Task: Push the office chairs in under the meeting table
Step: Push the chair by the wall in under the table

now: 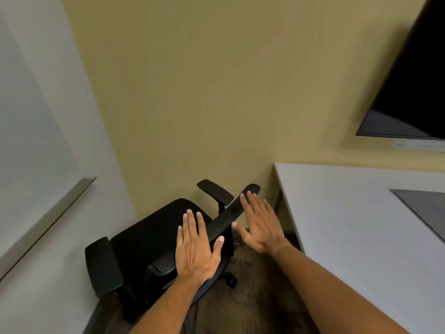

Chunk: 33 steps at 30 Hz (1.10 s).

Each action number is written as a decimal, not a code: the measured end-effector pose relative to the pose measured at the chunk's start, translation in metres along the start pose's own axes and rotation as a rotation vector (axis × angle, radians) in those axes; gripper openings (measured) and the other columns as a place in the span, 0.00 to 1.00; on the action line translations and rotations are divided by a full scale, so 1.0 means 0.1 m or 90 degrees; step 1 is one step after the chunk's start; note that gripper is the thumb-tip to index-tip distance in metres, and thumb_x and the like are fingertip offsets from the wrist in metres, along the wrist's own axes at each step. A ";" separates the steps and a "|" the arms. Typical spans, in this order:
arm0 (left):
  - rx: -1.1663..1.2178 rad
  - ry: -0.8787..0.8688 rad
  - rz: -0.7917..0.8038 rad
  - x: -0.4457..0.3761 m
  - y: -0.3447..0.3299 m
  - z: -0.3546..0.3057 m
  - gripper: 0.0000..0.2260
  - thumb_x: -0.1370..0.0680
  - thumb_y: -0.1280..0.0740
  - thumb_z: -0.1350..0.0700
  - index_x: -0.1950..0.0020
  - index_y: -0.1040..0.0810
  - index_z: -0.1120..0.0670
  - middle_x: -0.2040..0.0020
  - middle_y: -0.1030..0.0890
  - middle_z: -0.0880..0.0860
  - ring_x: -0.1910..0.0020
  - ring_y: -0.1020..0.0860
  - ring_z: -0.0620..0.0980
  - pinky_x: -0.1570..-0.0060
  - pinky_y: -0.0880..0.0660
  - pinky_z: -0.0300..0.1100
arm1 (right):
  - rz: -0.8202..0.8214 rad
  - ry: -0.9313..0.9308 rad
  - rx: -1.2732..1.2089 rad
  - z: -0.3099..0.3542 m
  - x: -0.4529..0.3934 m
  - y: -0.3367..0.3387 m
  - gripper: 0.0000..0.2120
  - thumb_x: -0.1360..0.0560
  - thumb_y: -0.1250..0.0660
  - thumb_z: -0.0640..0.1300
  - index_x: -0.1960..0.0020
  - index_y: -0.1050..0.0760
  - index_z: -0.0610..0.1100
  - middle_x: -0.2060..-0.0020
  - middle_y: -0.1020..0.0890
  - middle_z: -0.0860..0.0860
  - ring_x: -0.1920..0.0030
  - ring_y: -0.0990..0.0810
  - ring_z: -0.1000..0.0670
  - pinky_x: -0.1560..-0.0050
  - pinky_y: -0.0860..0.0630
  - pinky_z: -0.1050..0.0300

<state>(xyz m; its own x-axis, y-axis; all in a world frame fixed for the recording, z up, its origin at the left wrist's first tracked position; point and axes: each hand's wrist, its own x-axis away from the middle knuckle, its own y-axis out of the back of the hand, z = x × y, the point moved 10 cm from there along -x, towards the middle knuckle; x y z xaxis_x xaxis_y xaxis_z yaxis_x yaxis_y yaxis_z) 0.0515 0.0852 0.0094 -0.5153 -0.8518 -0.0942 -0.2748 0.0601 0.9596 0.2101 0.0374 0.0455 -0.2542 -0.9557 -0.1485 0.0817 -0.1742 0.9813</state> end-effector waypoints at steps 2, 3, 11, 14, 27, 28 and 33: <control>0.009 0.030 -0.025 -0.01 0.01 0.05 0.41 0.27 0.63 0.32 0.22 0.62 0.57 0.23 0.64 0.60 0.23 0.62 0.55 0.25 0.59 0.50 | 0.020 0.030 -0.006 0.04 -0.17 -0.13 0.40 0.25 0.61 0.68 0.21 0.58 0.45 0.22 0.51 0.44 0.22 0.55 0.46 0.23 0.56 0.46; -0.002 0.047 -0.034 -0.01 0.01 0.08 0.41 0.27 0.64 0.32 0.22 0.62 0.57 0.23 0.64 0.60 0.23 0.62 0.55 0.25 0.59 0.50 | 0.023 0.045 0.000 0.04 -0.27 -0.19 0.40 0.25 0.61 0.68 0.21 0.58 0.45 0.22 0.51 0.43 0.22 0.54 0.46 0.23 0.56 0.47; -0.066 0.166 -0.002 -0.01 -0.15 0.29 0.42 0.29 0.77 0.36 0.22 0.59 0.57 0.20 0.56 0.58 0.21 0.56 0.53 0.23 0.55 0.50 | 0.084 0.140 0.012 -0.09 -1.05 -0.56 0.41 0.27 0.67 0.66 0.21 0.54 0.44 0.22 0.48 0.43 0.22 0.52 0.46 0.23 0.54 0.47; -0.090 0.189 0.008 -0.04 -0.18 0.30 0.48 0.34 0.83 0.36 0.21 0.55 0.57 0.20 0.51 0.57 0.21 0.53 0.52 0.23 0.56 0.50 | 0.123 0.193 0.020 -0.11 -1.16 -0.75 0.35 0.23 0.60 0.63 0.21 0.49 0.44 0.22 0.47 0.44 0.22 0.52 0.47 0.24 0.56 0.49; -0.116 0.217 0.076 0.23 -0.34 0.11 0.38 0.25 0.70 0.38 0.21 0.46 0.54 0.21 0.43 0.52 0.22 0.45 0.48 0.26 0.49 0.43 | 0.055 0.195 0.000 -0.30 -0.71 -0.72 0.32 0.23 0.58 0.62 0.55 0.19 0.45 0.54 0.17 0.46 0.51 0.22 0.45 0.44 0.27 0.47; -0.117 0.215 0.078 0.26 -0.33 0.11 0.40 0.27 0.71 0.37 0.22 0.46 0.54 0.21 0.43 0.52 0.22 0.45 0.48 0.26 0.49 0.43 | 0.045 0.190 0.001 -0.29 -0.65 -0.71 0.31 0.22 0.57 0.61 0.56 0.20 0.45 0.56 0.18 0.46 0.54 0.22 0.45 0.46 0.26 0.48; -0.123 0.185 0.075 0.41 -0.29 0.16 0.46 0.31 0.77 0.35 0.22 0.44 0.55 0.22 0.40 0.52 0.23 0.43 0.48 0.26 0.47 0.44 | 0.028 0.147 0.012 -0.27 -0.34 -0.68 0.31 0.23 0.57 0.62 0.56 0.19 0.46 0.59 0.18 0.47 0.56 0.22 0.46 0.48 0.25 0.49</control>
<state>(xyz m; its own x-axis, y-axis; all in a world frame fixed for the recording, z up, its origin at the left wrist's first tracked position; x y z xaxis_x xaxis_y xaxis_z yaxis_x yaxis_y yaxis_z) 0.0256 0.0572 -0.0267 -0.2748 -0.9587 0.0733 -0.0550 0.0918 0.9943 0.2393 0.0752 -0.0194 -0.0233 -0.9916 -0.1274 0.0685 -0.1287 0.9893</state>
